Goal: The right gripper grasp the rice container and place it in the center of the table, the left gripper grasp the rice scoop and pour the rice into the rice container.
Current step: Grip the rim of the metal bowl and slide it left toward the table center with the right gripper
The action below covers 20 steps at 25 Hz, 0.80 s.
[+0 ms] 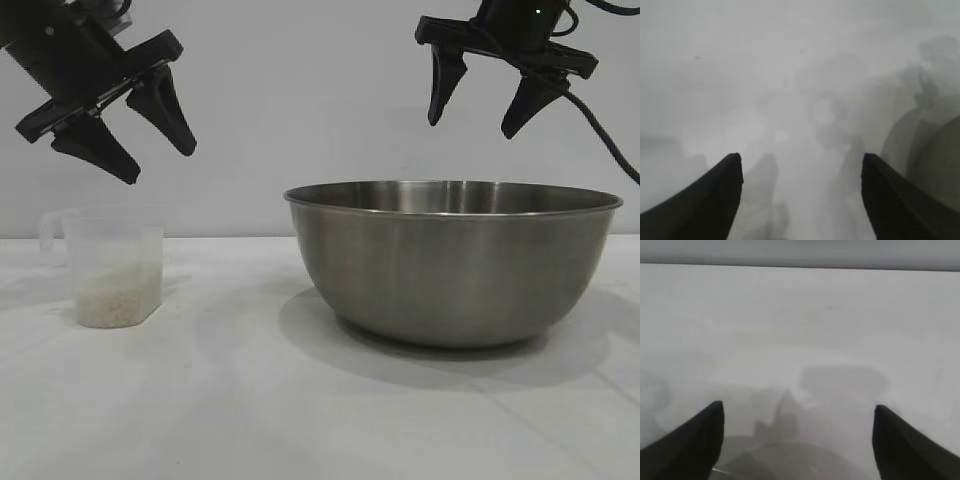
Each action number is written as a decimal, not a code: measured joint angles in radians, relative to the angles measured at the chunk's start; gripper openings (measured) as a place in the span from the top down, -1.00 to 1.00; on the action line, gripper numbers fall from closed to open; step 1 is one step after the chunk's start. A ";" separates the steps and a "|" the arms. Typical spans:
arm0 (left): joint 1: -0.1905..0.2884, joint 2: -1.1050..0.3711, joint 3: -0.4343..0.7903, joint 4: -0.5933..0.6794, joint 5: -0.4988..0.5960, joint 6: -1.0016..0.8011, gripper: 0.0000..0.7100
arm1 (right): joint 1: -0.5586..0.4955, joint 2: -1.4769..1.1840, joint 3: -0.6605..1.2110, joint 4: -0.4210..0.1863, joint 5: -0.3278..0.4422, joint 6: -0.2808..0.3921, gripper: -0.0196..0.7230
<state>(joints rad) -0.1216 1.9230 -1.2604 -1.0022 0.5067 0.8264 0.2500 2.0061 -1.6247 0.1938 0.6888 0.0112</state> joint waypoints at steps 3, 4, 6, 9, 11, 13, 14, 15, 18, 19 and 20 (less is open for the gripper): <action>0.000 0.000 0.000 0.000 0.002 0.001 -0.33 | 0.000 0.000 0.000 0.000 0.000 0.000 -0.51; 0.000 0.000 0.000 0.000 0.002 0.001 -0.33 | 0.000 0.000 0.000 0.000 0.000 0.000 -0.51; 0.000 0.000 0.000 0.000 0.002 0.001 -0.33 | 0.000 0.000 0.000 0.000 0.000 0.000 -0.51; 0.000 0.000 0.000 0.000 0.004 0.001 -0.33 | 0.000 0.000 0.000 -0.001 0.000 0.000 -0.51; 0.000 0.000 0.000 0.000 0.004 0.001 -0.33 | 0.000 0.000 0.000 -0.002 0.000 0.000 -0.51; 0.000 0.000 0.000 0.000 0.004 0.001 -0.33 | 0.000 0.000 0.000 -0.019 0.002 0.000 -0.51; 0.000 0.000 0.000 0.000 0.004 0.001 -0.33 | 0.000 0.000 0.000 -0.035 0.008 0.000 -0.51; 0.000 0.000 0.000 0.000 0.004 0.001 -0.33 | 0.000 0.000 0.000 -0.054 0.023 0.000 -0.51; 0.000 0.000 0.000 0.000 0.004 0.001 -0.33 | 0.000 0.000 0.000 -0.099 0.107 0.000 -0.51; 0.000 0.000 0.000 0.000 0.004 0.001 -0.33 | 0.000 0.000 -0.002 -0.108 0.147 0.000 -0.51; 0.000 0.000 0.000 0.000 0.004 0.001 -0.33 | 0.000 0.000 -0.004 -0.114 0.179 0.000 -0.51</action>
<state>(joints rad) -0.1216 1.9230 -1.2604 -1.0022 0.5104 0.8278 0.2500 2.0061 -1.6290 0.0795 0.8678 0.0112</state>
